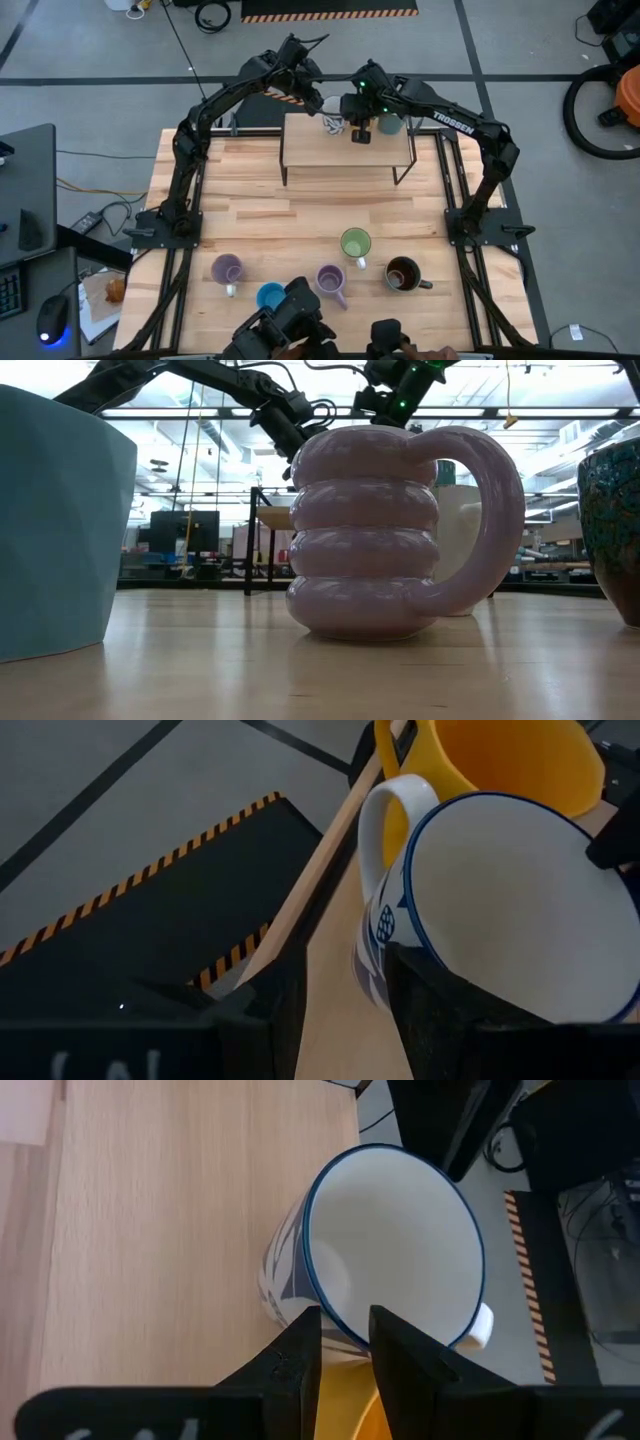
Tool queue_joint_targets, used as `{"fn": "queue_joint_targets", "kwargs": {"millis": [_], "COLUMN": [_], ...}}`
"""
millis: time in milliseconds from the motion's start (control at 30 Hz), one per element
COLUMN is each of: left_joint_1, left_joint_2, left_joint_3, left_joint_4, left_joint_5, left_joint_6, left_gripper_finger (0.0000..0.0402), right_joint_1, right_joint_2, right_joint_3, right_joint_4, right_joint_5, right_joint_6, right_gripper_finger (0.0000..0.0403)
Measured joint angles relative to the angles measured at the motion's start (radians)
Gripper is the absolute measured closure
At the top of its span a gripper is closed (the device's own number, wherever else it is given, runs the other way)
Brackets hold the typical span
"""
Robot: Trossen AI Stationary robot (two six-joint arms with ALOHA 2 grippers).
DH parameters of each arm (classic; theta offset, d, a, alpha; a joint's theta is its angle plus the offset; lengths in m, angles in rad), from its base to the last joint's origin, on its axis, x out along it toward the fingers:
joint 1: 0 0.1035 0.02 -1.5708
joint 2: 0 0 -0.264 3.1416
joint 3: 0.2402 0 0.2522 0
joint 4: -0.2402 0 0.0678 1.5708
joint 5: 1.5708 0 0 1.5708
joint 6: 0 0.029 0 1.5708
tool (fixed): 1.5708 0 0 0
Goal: Place coffee mugs
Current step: Put the white patterned mug on the shelf
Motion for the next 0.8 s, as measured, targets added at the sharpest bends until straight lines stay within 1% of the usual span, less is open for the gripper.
{"fn": "queue_joint_targets", "kwargs": {"millis": [200,400,800], "left_joint_1": [0.000,-0.001,-0.006], "left_joint_2": [0.000,0.000,0.000], "left_joint_3": [0.000,0.000,0.000], "left_joint_4": [-0.010,-0.023,-0.035], "left_joint_5": [0.002,0.002,0.006], "left_joint_6": [0.000,0.003,0.020], "left_gripper_finger": [0.0260,0.0260,0.0260], "right_joint_1": [0.000,0.000,0.019], "right_joint_2": [0.000,-0.002,-0.034], "right_joint_3": [0.000,0.000,0.000], "right_joint_4": [0.000,-0.002,-0.013], "right_joint_5": [0.005,0.050,0.053], "right_joint_6": [-0.021,-0.017,0.022], "right_gripper_finger": [0.0309,0.0309,0.0310]}}
